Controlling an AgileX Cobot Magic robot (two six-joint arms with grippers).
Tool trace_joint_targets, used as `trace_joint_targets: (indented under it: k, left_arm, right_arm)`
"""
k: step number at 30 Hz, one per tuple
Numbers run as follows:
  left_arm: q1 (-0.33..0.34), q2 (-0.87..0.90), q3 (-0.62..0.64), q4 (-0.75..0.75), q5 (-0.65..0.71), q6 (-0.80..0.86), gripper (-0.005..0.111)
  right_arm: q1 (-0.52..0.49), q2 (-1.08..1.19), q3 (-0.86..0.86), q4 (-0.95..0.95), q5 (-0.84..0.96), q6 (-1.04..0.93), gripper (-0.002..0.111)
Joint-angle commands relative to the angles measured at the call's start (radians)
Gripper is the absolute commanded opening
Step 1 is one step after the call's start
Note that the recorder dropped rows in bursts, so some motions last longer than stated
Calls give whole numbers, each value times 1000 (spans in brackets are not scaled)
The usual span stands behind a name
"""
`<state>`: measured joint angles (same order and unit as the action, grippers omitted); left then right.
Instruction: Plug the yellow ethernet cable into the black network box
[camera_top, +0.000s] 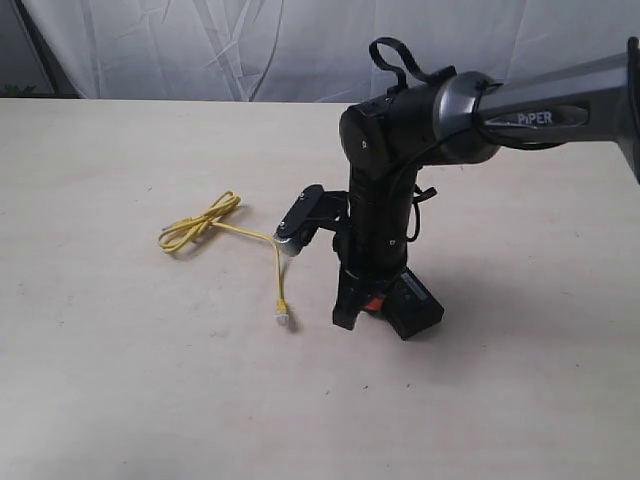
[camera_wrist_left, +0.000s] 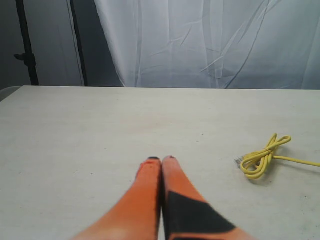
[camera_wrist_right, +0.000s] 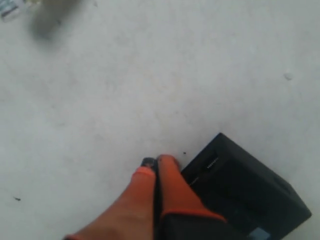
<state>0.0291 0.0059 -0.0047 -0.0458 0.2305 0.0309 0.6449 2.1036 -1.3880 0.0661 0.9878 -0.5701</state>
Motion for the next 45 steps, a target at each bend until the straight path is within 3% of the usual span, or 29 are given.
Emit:
trace_joint_targets:
  k: [1, 5, 15, 18, 24, 30, 32, 35, 38, 45]
  left_arm:
    - [0, -6, 5, 3, 1, -3, 0]
    - [0, -6, 5, 3, 1, -3, 0]
    - [0, -6, 5, 8, 1, -3, 0]
    - [0, -6, 5, 86, 1, -3, 0]
    - [0, -6, 5, 88, -7, -3, 0]
    - [0, -6, 5, 98, -24, -1, 0]
    - [0, -6, 5, 28, -59, -1, 0]
    - [0, -6, 5, -16, -74, -1, 0]
    - [0, -6, 5, -79, -74, -5, 0]
    - [0, -6, 5, -457, -125, -9, 0]
  right_arm:
    - [-4, -83, -21, 92, 49, 5, -1]
    - [-38, -195, -21, 69, 91, 21, -1]
    - [-311, -314, 155, 147, -43, 92, -1]
    - [-397, -308, 199, 234, -88, -39, -1]
    - [-496, -263, 197, 413, -79, -256, -1]
    - [-638, -187, 170, 755, 5, -520, -1]
    - [-656, -187, 209, 967, -48, -774, -1]
    - [-656, -187, 259, 1073, -87, -919, -1]
    - [-654, -187, 297, 1084, -77, -938, -1]
    - [-656, -164, 337, 1067, -233, -813, -1]
